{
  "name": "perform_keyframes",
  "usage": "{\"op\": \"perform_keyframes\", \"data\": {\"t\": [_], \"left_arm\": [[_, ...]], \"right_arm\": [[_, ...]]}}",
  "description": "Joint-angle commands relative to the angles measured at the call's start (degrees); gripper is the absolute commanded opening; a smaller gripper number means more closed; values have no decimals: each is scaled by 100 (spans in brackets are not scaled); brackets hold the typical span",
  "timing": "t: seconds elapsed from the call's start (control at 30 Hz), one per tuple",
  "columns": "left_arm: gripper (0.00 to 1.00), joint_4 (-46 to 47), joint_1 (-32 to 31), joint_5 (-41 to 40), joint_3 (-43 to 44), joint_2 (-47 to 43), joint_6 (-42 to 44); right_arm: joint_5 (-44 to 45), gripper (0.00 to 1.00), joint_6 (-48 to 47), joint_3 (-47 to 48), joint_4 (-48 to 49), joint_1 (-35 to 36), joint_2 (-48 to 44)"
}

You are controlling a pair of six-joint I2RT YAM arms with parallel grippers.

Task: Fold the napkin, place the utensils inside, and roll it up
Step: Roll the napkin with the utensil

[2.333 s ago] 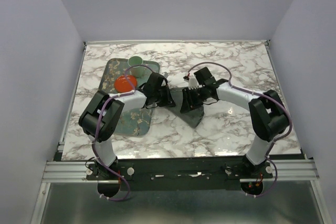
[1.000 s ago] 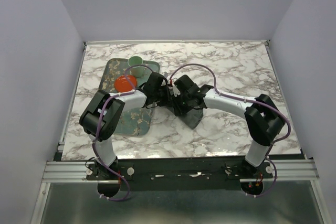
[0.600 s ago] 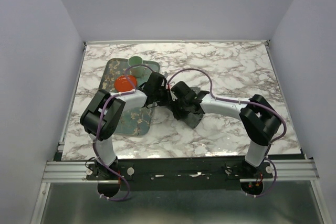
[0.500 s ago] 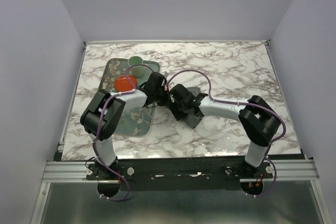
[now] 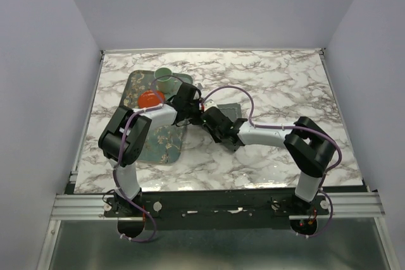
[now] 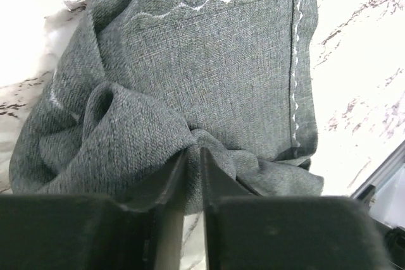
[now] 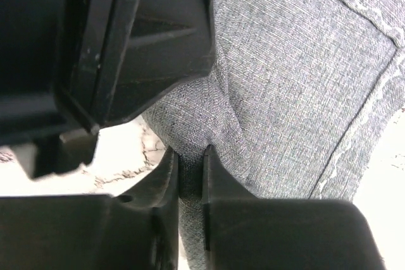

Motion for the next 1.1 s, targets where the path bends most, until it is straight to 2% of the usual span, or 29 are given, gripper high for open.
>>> {"op": "perform_keyframes", "data": {"t": [0.0,0.13,0.23,0.6,0.8,0.9,1.07], "left_arm": [[27,-660,214,234,381,75,231],[32,-950,363,332,742,5,328],[35,-1090,486,271,874,-127,433],[36,-1284,574,200,901,-742,688],[36,-1416,416,165,751,-1024,838],[36,-1434,206,112,664,-1006,865],[35,-1223,-58,86,706,-734,803]], "right_arm": [[-789,11,389,-426,-359,-114,456],[-1635,3,591,-373,-341,-298,439],[-2249,1,740,-391,-263,-456,421],[-4638,1,846,-435,-33,-1282,526],[-5879,1,873,-224,-51,-1897,842],[-6275,1,890,-162,-42,-2144,1062],[-6382,1,1101,-320,71,-2285,1089]]}}
